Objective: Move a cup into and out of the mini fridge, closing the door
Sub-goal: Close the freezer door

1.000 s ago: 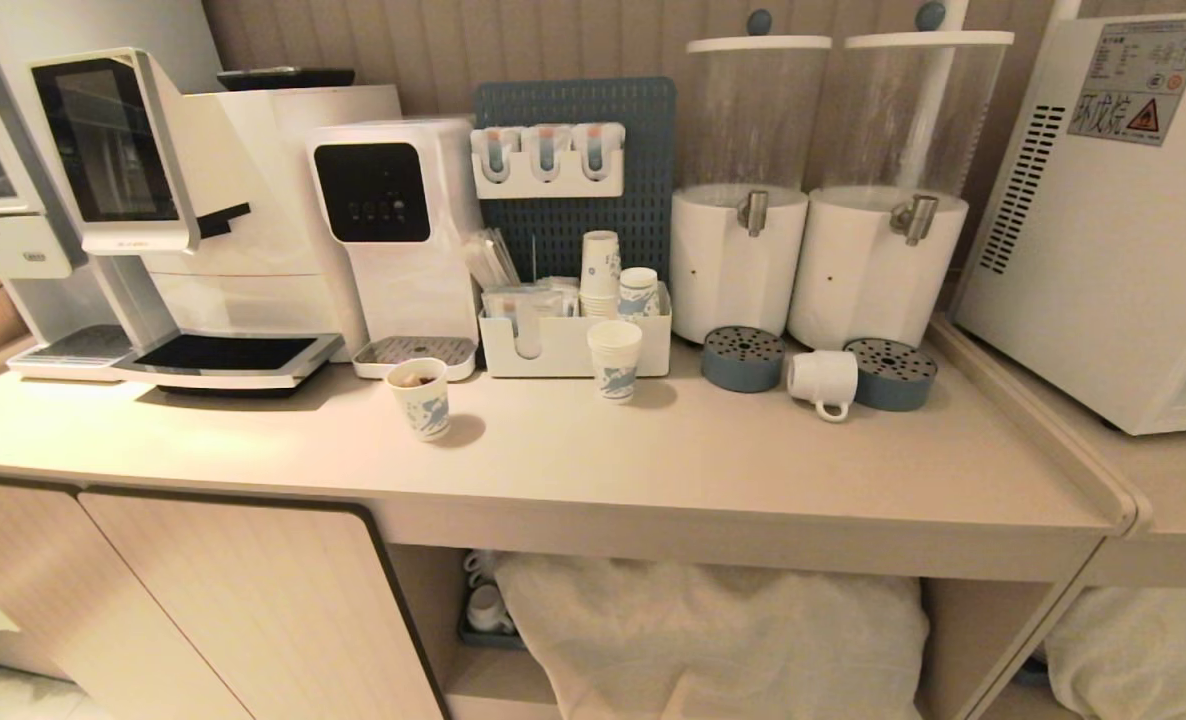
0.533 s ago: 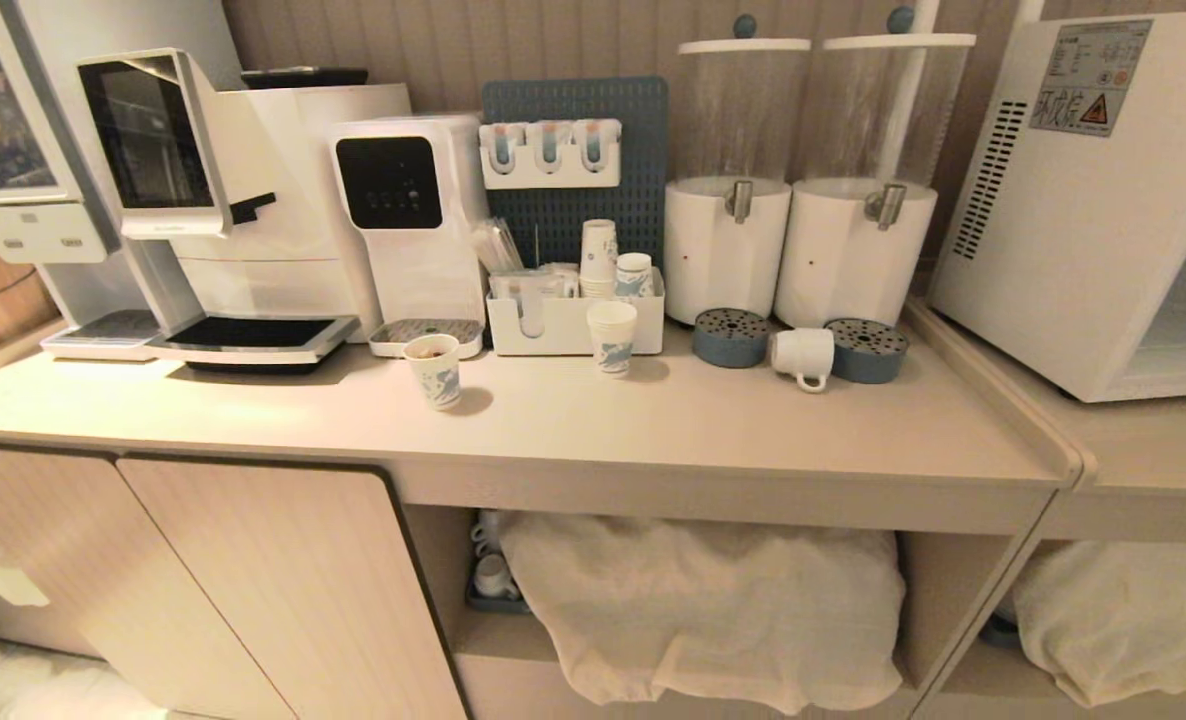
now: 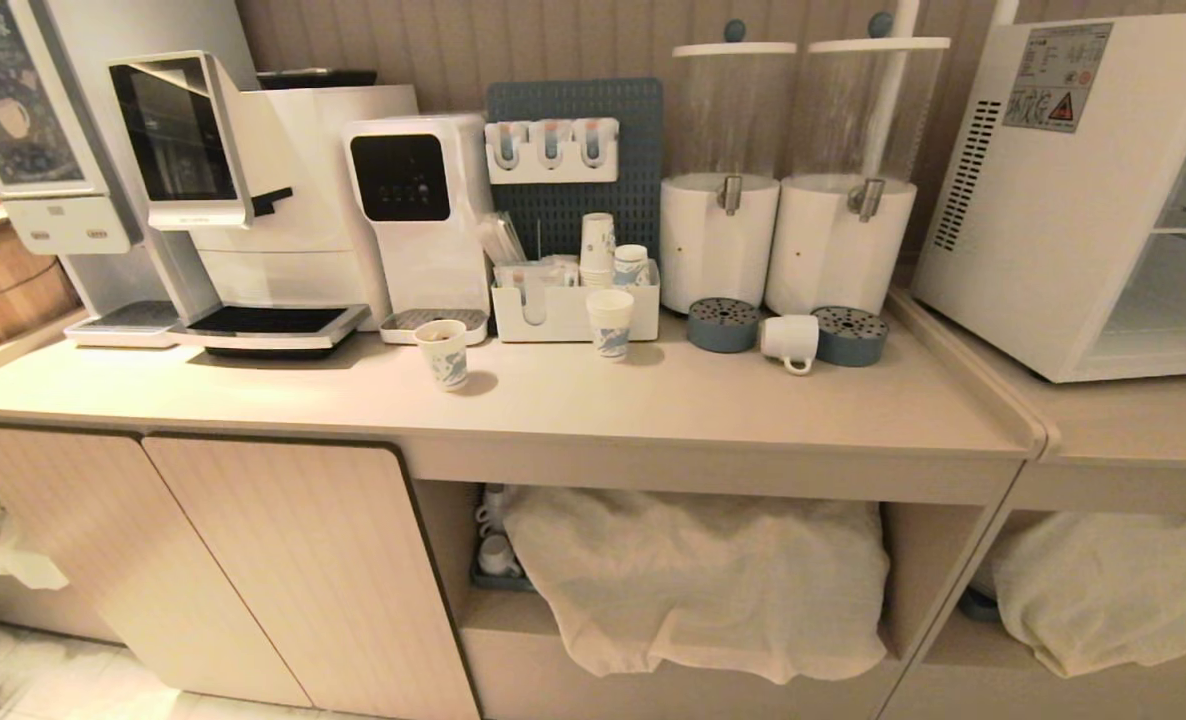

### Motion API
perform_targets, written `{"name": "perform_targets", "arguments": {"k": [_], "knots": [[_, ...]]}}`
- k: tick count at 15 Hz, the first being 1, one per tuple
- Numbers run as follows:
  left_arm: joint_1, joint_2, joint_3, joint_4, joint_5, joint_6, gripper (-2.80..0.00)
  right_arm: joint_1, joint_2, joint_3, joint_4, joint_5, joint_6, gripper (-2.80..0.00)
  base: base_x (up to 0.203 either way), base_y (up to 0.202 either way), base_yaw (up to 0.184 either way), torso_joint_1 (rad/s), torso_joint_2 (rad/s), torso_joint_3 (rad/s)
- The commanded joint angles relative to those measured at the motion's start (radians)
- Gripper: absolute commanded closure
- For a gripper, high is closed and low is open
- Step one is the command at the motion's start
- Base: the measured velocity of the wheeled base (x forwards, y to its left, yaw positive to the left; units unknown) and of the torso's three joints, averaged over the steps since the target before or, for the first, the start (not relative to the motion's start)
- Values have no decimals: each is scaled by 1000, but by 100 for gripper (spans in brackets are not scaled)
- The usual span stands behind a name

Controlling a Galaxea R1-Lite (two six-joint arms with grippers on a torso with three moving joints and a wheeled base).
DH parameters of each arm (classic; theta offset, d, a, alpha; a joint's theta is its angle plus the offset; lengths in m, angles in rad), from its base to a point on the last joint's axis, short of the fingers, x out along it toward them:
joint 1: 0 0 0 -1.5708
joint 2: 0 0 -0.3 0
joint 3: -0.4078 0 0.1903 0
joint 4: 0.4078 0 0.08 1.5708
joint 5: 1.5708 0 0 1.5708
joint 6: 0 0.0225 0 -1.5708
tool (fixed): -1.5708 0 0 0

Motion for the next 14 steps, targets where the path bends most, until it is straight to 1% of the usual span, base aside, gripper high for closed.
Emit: {"name": "perform_targets", "arguments": {"k": [1,4,6,14], "knots": [[1,-5,40,-1,0,0,0,0,2,0,1,0,-1,0,0,0,0,0,0,0],[1,-5,40,-1,0,2,0,0,2,0,1,0,-1,0,0,0,0,0,0,0],[1,-5,40,-1,0,3,0,0,2,0,1,0,0,0,6,-94,7,1,2,1],[1,-5,40,-1,0,3,0,0,2,0,1,0,-1,0,0,-193,0,1,2,4]]}}
